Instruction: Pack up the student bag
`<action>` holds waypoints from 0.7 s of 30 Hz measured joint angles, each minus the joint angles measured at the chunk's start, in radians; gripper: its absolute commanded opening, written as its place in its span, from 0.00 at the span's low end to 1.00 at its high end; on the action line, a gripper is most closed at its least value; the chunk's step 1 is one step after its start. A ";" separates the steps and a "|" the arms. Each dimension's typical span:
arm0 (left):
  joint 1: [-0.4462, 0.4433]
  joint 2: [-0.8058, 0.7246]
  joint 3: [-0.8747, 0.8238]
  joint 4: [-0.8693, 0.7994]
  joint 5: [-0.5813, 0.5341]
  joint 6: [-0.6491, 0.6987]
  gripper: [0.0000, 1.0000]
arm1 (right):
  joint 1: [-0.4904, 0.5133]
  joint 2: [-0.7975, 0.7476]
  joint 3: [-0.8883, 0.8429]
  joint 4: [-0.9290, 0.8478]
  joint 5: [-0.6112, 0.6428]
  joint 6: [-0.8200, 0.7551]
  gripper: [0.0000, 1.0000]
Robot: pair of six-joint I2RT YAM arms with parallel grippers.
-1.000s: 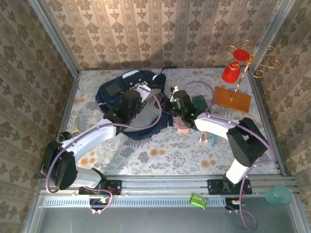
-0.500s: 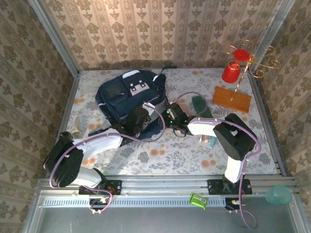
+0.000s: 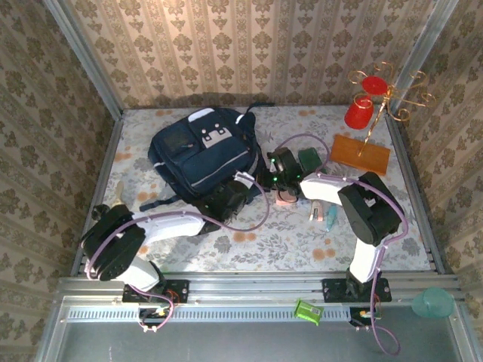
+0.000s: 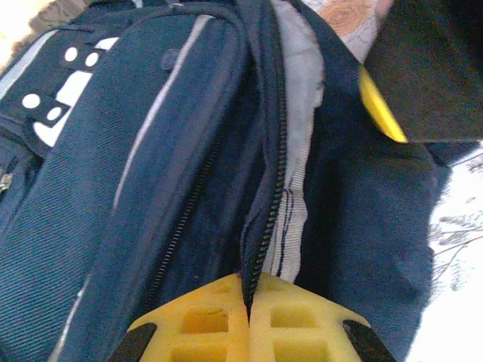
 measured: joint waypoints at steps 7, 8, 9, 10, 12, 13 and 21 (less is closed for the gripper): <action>-0.020 0.112 0.144 -0.014 0.002 -0.071 0.19 | -0.084 -0.002 0.060 -0.056 -0.056 -0.056 0.11; -0.021 0.124 0.163 -0.014 0.013 -0.080 0.24 | -0.099 0.000 0.073 -0.062 -0.066 -0.062 0.11; -0.021 0.129 0.174 -0.015 0.023 -0.085 0.30 | -0.112 0.002 0.082 -0.064 -0.072 -0.064 0.13; -0.023 0.130 0.184 -0.015 0.033 -0.093 0.37 | -0.127 0.005 0.092 -0.064 -0.078 -0.066 0.15; -0.026 0.120 0.187 -0.014 0.052 -0.108 0.52 | -0.153 0.005 0.103 -0.064 -0.085 -0.078 0.19; -0.026 0.108 0.184 -0.019 0.064 -0.118 0.56 | -0.163 0.005 0.109 -0.064 -0.087 -0.086 0.22; 0.034 -0.185 0.020 -0.058 0.190 -0.239 0.73 | -0.176 -0.077 0.090 -0.127 -0.028 -0.156 0.35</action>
